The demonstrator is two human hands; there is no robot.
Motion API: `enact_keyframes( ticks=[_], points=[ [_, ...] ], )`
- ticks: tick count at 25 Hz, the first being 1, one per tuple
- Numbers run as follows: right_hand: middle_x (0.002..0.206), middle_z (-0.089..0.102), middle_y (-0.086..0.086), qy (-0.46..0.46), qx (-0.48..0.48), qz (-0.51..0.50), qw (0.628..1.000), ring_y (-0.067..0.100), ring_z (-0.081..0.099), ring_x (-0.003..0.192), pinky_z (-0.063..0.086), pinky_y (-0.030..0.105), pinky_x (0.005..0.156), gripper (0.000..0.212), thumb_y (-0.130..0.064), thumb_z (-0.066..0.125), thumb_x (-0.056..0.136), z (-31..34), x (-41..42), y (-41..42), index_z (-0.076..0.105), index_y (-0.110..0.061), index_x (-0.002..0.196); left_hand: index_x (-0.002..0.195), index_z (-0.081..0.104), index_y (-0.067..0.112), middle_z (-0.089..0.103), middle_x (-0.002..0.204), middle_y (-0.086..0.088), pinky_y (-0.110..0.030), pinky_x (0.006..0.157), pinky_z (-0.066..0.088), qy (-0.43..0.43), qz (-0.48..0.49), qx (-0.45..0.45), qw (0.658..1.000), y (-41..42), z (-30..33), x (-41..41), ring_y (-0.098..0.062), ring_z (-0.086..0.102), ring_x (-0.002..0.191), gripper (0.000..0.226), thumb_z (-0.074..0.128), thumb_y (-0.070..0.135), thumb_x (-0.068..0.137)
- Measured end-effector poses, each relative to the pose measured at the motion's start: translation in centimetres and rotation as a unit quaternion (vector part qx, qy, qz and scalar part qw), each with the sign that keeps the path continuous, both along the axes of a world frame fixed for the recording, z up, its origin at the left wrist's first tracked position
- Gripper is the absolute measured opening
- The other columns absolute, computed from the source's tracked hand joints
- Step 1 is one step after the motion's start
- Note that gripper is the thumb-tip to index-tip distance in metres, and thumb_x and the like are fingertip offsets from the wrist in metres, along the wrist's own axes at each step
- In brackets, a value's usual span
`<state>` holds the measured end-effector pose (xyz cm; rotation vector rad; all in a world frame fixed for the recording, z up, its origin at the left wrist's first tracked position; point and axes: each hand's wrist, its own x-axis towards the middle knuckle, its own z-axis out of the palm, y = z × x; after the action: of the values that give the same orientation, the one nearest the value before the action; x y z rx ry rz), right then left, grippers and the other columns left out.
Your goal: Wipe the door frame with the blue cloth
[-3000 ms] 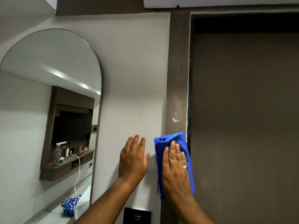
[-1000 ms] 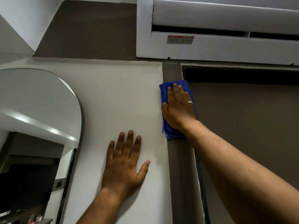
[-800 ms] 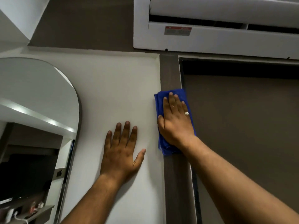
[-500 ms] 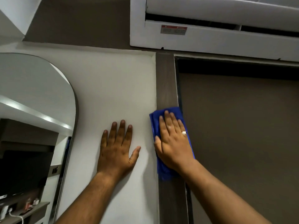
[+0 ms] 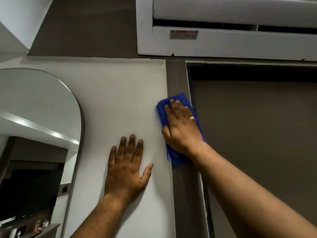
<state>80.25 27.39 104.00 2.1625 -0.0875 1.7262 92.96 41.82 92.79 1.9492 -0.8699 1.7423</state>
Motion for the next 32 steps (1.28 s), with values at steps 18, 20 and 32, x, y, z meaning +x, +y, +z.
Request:
enact_keyframes(
  ticks=[18, 20, 32],
  points=[
    [0.161, -0.004, 0.001, 0.059, -0.064, -0.032, 0.996, 0.012, -0.012, 0.146, -0.011, 0.033, 0.118, 0.070, -0.041, 0.021, 0.087, -3.3, -2.1, -2.2, 0.006, -0.018, 0.151, 0.152, -0.001, 0.022, -0.006, 0.163, -0.006, -0.048, 0.121, 0.004, 0.009, 0.001, 0.011, 1.000, 0.0, -0.5, -0.4, -0.025, -0.008, 0.149, 0.076, 0.019, 0.061, 0.089],
    [0.161, -0.009, 0.006, 0.025, 0.021, -0.034, 0.999, 0.018, -0.013, 0.147, -0.011, 0.036, 0.118, 0.069, -0.037, 0.024, 0.090, -2.1, -1.5, -1.7, 0.000, -0.014, 0.150, 0.152, -0.002, 0.022, -0.007, 0.162, -0.006, -0.049, 0.120, 0.004, 0.011, 0.006, 0.010, 1.000, 0.0, -0.1, -0.3, -0.025, -0.009, 0.149, 0.077, 0.018, 0.061, 0.089],
    [0.161, -0.002, 0.008, 0.054, -0.019, -0.040, 0.998, 0.020, -0.006, 0.148, -0.006, 0.037, 0.120, 0.068, -0.037, 0.028, 0.091, -9.1, -1.9, -1.8, 0.005, -0.013, 0.150, 0.153, 0.003, 0.019, -0.002, 0.163, -0.008, -0.049, 0.120, 0.004, 0.035, 0.002, -0.006, 0.999, 0.0, -3.4, -0.7, -0.027, -0.005, 0.149, 0.078, 0.020, 0.061, 0.089]
  ],
)
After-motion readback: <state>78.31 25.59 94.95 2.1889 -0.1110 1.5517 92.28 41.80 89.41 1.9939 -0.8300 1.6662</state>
